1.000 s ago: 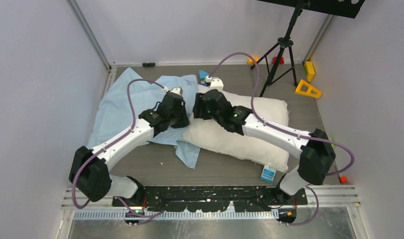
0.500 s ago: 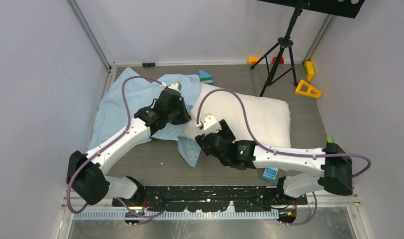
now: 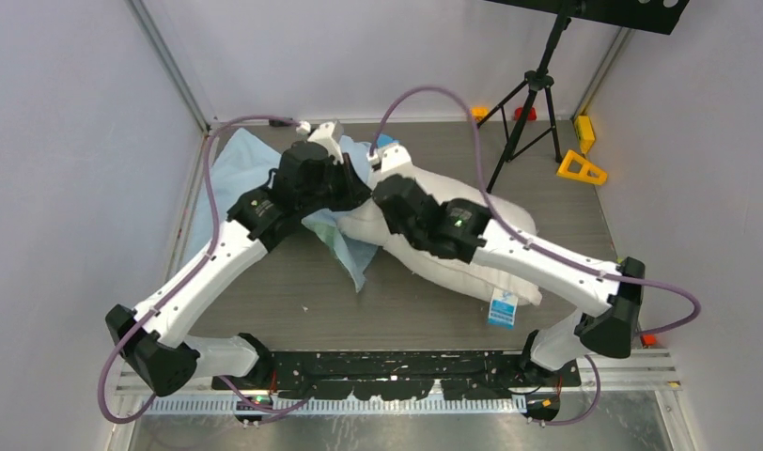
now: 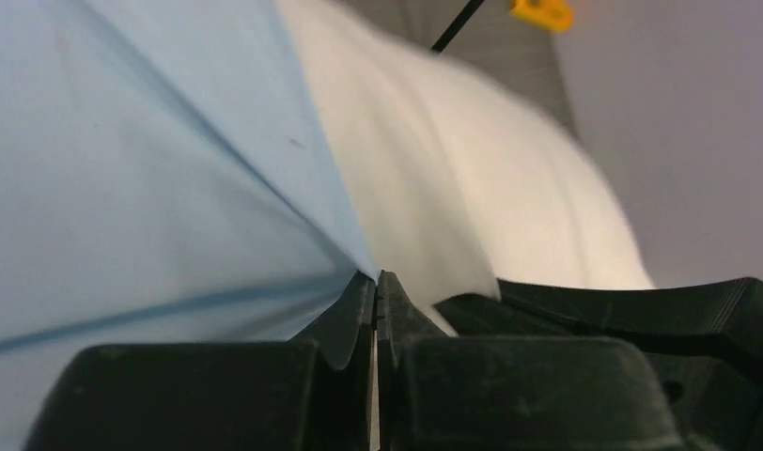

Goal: Put the pillow into the pillowcase

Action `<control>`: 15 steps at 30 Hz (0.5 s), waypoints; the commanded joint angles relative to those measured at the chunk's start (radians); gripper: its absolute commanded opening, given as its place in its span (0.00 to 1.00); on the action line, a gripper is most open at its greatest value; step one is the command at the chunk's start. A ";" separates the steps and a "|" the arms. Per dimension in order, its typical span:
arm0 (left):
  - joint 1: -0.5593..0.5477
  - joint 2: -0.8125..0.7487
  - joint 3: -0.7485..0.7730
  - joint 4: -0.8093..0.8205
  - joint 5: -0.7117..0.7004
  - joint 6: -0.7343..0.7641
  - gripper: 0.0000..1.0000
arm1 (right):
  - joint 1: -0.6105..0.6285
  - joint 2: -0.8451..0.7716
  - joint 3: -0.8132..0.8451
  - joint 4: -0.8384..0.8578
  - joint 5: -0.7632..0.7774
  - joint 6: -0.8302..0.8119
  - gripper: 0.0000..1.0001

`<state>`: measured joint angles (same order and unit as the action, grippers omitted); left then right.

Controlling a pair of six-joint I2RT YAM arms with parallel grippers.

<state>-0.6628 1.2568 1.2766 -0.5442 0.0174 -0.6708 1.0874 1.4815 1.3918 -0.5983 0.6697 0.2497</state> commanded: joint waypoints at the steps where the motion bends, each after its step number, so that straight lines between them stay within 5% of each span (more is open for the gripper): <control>1: -0.075 -0.038 0.209 0.081 0.043 0.016 0.00 | 0.018 -0.028 0.350 -0.087 -0.244 0.150 0.00; 4: -0.089 -0.017 0.268 0.082 0.025 -0.023 0.00 | -0.071 -0.018 0.368 -0.102 -0.296 0.209 0.00; 11: -0.104 0.092 0.261 0.055 0.007 -0.127 0.00 | -0.370 -0.023 0.046 0.185 -0.761 0.494 0.00; 15: -0.112 0.163 0.256 0.084 0.043 -0.120 0.06 | -0.470 0.053 -0.057 0.294 -0.857 0.527 0.00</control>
<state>-0.7357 1.3796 1.5276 -0.5385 -0.0566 -0.7490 0.7059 1.4548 1.4097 -0.5396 -0.0097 0.6621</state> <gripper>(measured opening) 0.011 0.039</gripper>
